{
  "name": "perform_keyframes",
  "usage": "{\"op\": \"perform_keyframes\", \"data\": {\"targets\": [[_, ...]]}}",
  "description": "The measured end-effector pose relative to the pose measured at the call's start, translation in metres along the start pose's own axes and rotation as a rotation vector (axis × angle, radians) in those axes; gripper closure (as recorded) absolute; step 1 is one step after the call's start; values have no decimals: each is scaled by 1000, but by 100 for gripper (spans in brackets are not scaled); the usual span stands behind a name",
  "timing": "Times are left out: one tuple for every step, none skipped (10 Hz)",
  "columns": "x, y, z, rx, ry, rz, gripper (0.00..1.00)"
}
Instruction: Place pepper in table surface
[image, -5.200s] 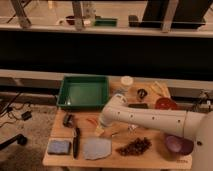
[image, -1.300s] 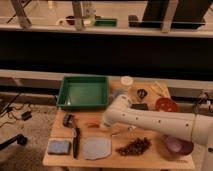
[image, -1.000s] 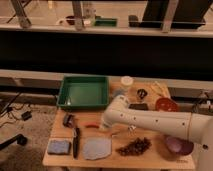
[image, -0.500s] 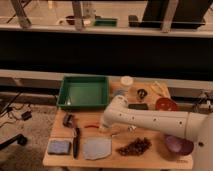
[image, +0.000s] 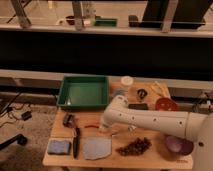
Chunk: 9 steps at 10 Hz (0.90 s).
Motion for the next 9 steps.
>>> {"op": "perform_keyframes", "data": {"targets": [[0,0,0,0,0,0,35],[0,0,0,0,0,0,25],[0,0,0,0,0,0,21],[1,-1,0,1,0,2,20],[2,-1,-1,2,0,3,20],[1,-1,-1,2,0,3,20],[2,0,1,-1,1,2,20],[1,0,1,-1,1,1,20],[2,1,1,-2,1,2,20]]}}
